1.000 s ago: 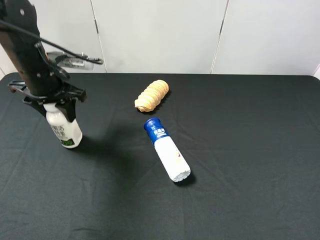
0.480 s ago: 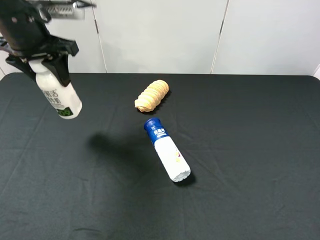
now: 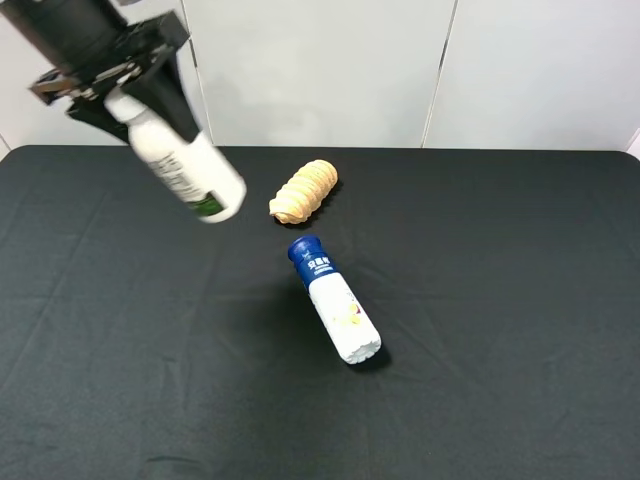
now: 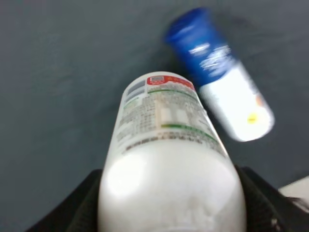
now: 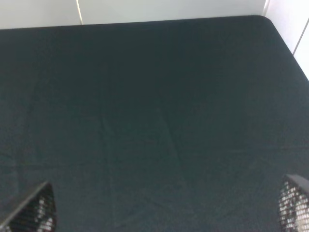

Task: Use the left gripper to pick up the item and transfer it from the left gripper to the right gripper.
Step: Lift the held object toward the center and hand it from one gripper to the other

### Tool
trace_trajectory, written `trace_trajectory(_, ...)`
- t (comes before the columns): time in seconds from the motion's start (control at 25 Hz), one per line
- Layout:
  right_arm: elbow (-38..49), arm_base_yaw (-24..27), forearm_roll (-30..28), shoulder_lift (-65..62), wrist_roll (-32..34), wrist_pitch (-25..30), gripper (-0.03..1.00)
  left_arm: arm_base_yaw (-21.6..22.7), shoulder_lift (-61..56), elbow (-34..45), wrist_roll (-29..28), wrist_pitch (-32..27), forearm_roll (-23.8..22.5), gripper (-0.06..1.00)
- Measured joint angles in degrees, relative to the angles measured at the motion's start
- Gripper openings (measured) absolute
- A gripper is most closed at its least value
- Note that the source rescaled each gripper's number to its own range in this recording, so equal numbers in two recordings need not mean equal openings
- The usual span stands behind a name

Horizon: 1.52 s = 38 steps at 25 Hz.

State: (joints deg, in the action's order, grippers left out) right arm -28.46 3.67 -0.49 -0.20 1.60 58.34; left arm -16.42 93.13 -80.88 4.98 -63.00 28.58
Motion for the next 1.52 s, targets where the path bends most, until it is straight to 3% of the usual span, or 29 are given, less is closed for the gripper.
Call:
trace_trajectory(0.28, 0.0, 0.0, 0.0, 0.0, 0.0, 0.0, 1.0, -0.2, 0.5, 0.0, 6.1, 1.9, 13.7, 0.0)
trace_trajectory(0.44, 0.0, 0.0, 0.0, 0.0, 0.0, 0.0, 1.0, -2.5, 2.1, 0.0, 9.0, 2.1, 18.1, 0.0)
trace_trajectory(0.76, 0.0, 0.0, 0.2, 0.0, 0.0, 0.0, 1.0, -10.1, 5.6, 0.0, 11.4, 2.7, 20.4, 0.0)
trace_trajectory(0.96, 0.0, 0.0, 3.9, 0.3, -2.9, 0.0, 1.0, -12.4, 7.6, 0.0, 13.2, 3.0, 22.9, 0.0)
trace_trajectory(1.16, -1.7, -0.5, 12.1, 9.6, -9.3, -0.3, 1.0, -14.0, 9.2, 0.0, 15.0, 3.4, 25.2, 0.0)
trace_trajectory(1.32, -3.1, -5.5, 18.9, 17.3, -16.8, -3.9, 1.0, -14.0, 9.6, 0.0, 15.6, 3.1, 25.4, 0.0)
trace_trajectory(1.52, -4.5, -14.6, 19.9, 27.5, -22.3, -10.4, 1.0, -14.0, 9.6, 0.0, 16.7, 2.6, 27.1, 0.0)
